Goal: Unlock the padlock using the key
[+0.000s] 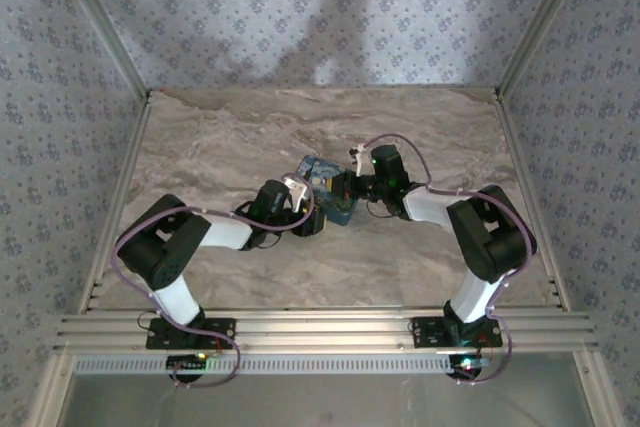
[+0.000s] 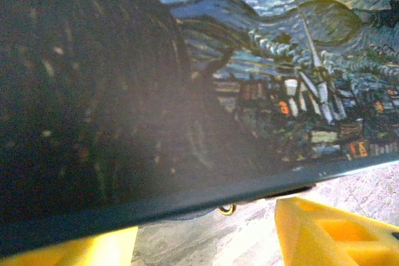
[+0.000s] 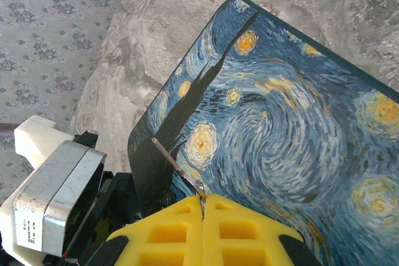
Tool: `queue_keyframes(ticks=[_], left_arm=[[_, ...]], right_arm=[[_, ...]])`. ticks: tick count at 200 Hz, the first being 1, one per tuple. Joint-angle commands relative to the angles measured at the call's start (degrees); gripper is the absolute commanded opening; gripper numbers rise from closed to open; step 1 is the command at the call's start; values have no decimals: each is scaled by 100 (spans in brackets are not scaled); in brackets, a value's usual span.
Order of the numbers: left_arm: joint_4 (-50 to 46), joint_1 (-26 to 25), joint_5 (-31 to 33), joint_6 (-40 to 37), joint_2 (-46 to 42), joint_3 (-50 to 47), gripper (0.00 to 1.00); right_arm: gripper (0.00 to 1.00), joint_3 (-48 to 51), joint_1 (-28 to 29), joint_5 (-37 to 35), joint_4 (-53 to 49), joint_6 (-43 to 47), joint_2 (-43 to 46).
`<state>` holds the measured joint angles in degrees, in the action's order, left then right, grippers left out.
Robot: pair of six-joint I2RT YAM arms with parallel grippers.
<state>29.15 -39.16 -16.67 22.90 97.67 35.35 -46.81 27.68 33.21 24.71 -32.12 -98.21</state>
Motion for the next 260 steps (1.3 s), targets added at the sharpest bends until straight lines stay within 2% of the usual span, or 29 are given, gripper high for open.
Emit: queue_keyframes(ticks=[1, 76, 166, 260], left_arm=[[234, -65, 291, -180, 138, 207, 59], [291, -249, 756, -39, 147, 250, 53], [-138, -448, 1131, -20, 213, 522, 44], [-243, -486, 1108, 20, 149, 595, 29]], right_arm=[[0, 88, 97, -2, -294, 65, -27], [0, 92, 115, -16, -309, 48, -19], [0, 76, 131, -52, -370, 39, 9], [0, 74, 167, -87, -405, 56, 99]])
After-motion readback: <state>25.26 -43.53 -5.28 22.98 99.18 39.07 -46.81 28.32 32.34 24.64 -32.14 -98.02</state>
